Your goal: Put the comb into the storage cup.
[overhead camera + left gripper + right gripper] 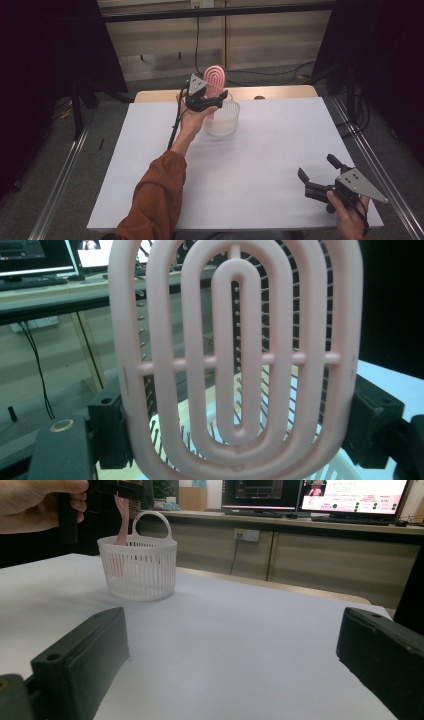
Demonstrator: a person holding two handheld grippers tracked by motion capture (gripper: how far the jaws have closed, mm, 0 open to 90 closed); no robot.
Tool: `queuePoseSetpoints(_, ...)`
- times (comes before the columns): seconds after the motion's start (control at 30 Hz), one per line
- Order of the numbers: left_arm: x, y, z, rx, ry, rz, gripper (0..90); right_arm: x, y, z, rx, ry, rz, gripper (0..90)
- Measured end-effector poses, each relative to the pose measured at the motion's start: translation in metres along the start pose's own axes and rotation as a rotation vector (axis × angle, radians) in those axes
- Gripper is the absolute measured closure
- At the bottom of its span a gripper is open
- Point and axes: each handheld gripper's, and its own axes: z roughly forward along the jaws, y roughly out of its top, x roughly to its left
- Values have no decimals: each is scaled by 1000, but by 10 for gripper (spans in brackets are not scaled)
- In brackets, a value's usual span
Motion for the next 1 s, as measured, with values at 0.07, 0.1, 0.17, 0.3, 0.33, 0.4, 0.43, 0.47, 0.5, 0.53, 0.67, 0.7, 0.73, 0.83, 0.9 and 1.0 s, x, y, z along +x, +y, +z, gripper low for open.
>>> queuePoseSetpoints(0.07,1,-2,-1,2,2,-2,195,0,0,0,0,1,0,0)
queuePoseSetpoints(0.1,1,-3,-1,3,4,2,195,0,0,0,-1,0,-1,0)
queuePoseSetpoints(0.17,2,-5,-3,-1,7,-1,195,0,0,0,0,0,1,0)
queuePoseSetpoints(0.3,3,-10,-4,10,24,10,195,0,0,0,2,1,-3,0)
queuePoseSetpoints(0.33,3,-11,-4,15,30,19,195,0,0,0,1,0,-2,0)
queuePoseSetpoints(0.4,3,-13,-4,16,28,14,194,0,0,0,2,-1,-1,0)
queuePoseSetpoints(0.43,3,-14,-4,19,28,15,194,0,0,0,2,-1,-2,0)
queuePoseSetpoints(0.47,3,-14,-4,21,27,20,195,0,0,0,1,0,-1,0)
queuePoseSetpoints(0.5,3,-15,-4,17,27,14,195,0,0,1,1,0,-1,0)
queuePoseSetpoints(0.53,3,-15,-4,22,24,18,194,0,0,1,0,0,-2,0)
queuePoseSetpoints(0.67,3,-18,-4,28,21,13,194,0,0,0,1,1,-1,0)
queuePoseSetpoints(0.7,2,-18,-3,30,21,9,194,0,0,1,1,1,0,0)
queuePoseSetpoints(0.73,2,-18,-3,35,18,15,194,0,0,1,2,1,1,0)
queuePoseSetpoints(0.83,1,-19,-2,39,18,23,194,0,0,1,0,2,-2,0)
queuePoseSetpoints(0.9,1,-20,-2,36,13,21,194,0,0,1,0,2,0,0)
queuePoseSetpoints(1.0,2,-20,-3,39,7,23,193,0,-1,1,3,2,3,0)
